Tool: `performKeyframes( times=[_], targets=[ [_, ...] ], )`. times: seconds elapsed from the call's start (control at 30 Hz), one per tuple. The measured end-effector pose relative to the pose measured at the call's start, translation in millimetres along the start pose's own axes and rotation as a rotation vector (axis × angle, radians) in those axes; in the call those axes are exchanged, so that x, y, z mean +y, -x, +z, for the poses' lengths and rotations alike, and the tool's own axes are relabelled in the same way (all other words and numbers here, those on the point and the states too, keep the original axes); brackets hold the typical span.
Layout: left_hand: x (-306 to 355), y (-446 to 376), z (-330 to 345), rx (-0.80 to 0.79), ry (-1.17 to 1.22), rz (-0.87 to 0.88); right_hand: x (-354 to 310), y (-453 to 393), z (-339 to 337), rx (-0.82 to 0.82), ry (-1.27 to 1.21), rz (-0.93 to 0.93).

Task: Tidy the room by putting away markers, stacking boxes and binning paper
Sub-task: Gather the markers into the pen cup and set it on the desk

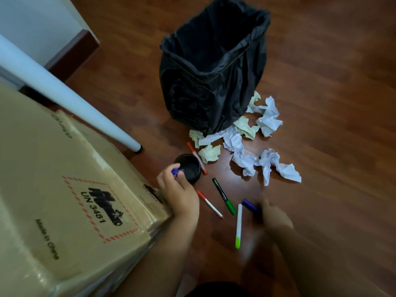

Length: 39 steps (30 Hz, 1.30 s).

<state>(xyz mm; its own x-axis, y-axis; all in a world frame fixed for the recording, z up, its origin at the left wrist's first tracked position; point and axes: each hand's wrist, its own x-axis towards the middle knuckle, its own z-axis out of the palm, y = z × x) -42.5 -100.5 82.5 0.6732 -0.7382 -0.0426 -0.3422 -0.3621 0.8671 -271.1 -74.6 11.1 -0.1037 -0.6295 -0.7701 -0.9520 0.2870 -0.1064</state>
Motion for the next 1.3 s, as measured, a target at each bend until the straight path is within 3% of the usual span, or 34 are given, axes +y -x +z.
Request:
performKeyframes(
  times=[0.1, 0.27, 0.4, 0.5, 0.57, 0.7, 0.77, 0.83, 0.97, 1.0, 1.13, 1.3],
  targets=[
    [-5.2, -4.8, 2.3, -0.004, -0.052, -0.094, -0.1, 2.1, -10.2, 0.022, -0.206, 0.009],
    [0.7, -8.0, 22.2, -0.135, -0.090, -0.225, -54.9, 6.0, -51.8, 0.110, -0.566, -0.228],
    [-3.7, -15.2, 25.8, -0.241, -0.111, -0.357, -119.6, 8.9, -83.4, 0.010, -0.989, -0.394],
    [-2.5, -13.7, 20.3, -0.357, -0.145, -0.381, -155.3, 5.1, -93.8, -0.048, -1.073, -0.428],
    [-3.4, 4.2, 16.2, -0.454, -0.210, -0.280, -163.4, -3.5, -89.3, -0.053, -0.959, -0.436],
    [-35.6, 47.8, 1.2, -0.546, -0.428, 0.250, -152.4, -10.7, -82.3, -0.018, -0.806, -0.425],
    [-58.0, 50.0, -3.0, -0.645, -0.601, 0.399, -130.5, -11.9, -74.9, 0.079, -0.684, -0.389],
    [-70.3, 39.9, -2.4, -0.805, -0.786, 0.442, -98.2, -14.5, -57.8, 0.143, -0.344, -0.364],
    [-89.2, 13.2, 16.8, -1.006, -1.162, 0.525, -46.0, 0.3, 8.0, -0.202, 0.252, -0.419],
    [-92.2, 8.6, 21.7, -1.037, -1.214, 0.554, -37.1, 5.8, 24.1, -0.210, 0.351, -0.445],
    [-99.6, -0.2, 31.0, -1.089, -1.293, 0.553, -15.4, 15.0, 54.4, -0.067, 0.674, -0.540],
    [-96.3, 12.3, 25.6, -1.106, -1.330, 0.465, -3.7, 23.1, 53.5, -0.046, 0.912, -0.625]
  ],
)
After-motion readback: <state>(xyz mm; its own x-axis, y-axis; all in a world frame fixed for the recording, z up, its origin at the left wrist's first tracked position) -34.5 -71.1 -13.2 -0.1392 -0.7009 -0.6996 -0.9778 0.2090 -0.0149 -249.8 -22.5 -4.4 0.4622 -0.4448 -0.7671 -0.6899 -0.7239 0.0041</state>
